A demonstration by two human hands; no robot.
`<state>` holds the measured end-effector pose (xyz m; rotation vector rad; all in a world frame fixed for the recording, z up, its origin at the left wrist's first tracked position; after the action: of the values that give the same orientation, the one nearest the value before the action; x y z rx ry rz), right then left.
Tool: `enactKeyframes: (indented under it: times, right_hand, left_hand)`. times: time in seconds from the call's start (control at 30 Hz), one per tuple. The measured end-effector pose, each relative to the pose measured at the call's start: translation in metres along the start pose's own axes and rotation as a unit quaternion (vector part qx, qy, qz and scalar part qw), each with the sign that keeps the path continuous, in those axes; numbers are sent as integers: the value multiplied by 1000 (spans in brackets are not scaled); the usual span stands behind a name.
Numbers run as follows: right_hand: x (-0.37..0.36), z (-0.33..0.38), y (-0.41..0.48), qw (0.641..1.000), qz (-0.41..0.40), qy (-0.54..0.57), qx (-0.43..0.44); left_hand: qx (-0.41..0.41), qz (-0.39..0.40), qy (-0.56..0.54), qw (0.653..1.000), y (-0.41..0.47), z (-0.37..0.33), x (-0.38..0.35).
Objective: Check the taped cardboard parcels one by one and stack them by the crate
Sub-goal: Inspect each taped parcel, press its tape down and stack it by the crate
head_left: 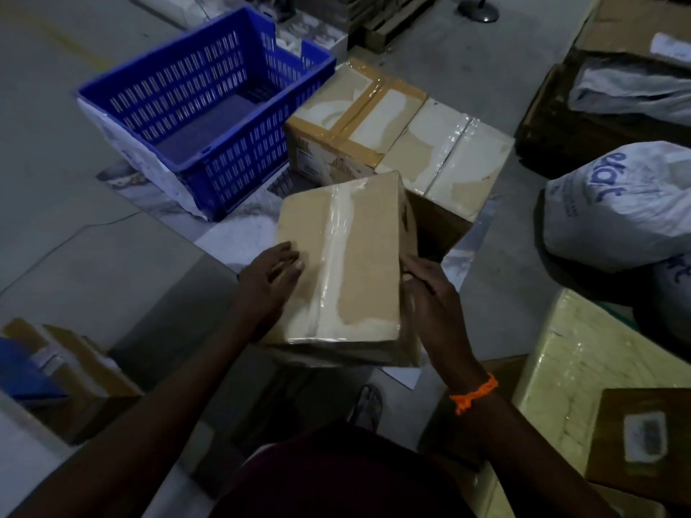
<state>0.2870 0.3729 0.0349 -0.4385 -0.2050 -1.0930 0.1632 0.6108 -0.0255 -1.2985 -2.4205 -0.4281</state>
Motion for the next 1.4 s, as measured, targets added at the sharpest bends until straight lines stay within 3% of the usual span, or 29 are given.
enactKeyframes:
  times: [0.13, 0.2, 0.3, 0.37, 0.5, 0.63, 0.7, 0.83, 1.2, 1.4]
  right_hand:
    - [-4, 28, -12, 968, -4, -136, 211]
    - [-26, 20, -8, 942, 15, -210, 260]
    - [-63, -1, -4, 908, 23, -346, 234]
    - [-76, -2, 2, 905, 13, -367, 214]
    - [-84, 5, 15, 904, -14, -371, 212]
    - [-71, 7, 28, 907, -31, -362, 215]
    - [-56, 11, 47, 899, -59, -405, 157]
    - [-33, 14, 81, 887, -97, -447, 61]
    - [-3, 3, 68, 886, -167, -431, -38]
    - [-6, -8, 55, 883, -169, -425, -105]
  left_hand:
    - [-11, 110, -29, 993, 27, 14, -1]
    - [-27, 179, 1, 983, 38, 21, -11]
    - [-32, 225, 24, 974, 52, 24, -9]
    - [-12, 243, 11, 970, 58, 14, 7]
    - [104, 256, -81, 958, 54, -2, 51]
    - [92, 160, -66, 981, 2, -12, 72]
    - [122, 116, -47, 985, -36, -16, 62]
    - [161, 29, -129, 978, -68, -15, 32]
    - [117, -87, -30, 989, 26, -12, 26]
    - [38, -70, 34, 996, 89, -16, 19]
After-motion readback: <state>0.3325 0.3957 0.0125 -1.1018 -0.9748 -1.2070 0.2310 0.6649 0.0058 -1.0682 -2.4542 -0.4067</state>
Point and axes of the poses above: each hand's wrist, its own y-axis towards the middle knuckle, its own x-axis out of the back of the hand, z = x × y, the point moved 1 cm from there along y, towards the middle knuckle, and after that the axes turned 12 degrees about -x, right-handed, at the moved point
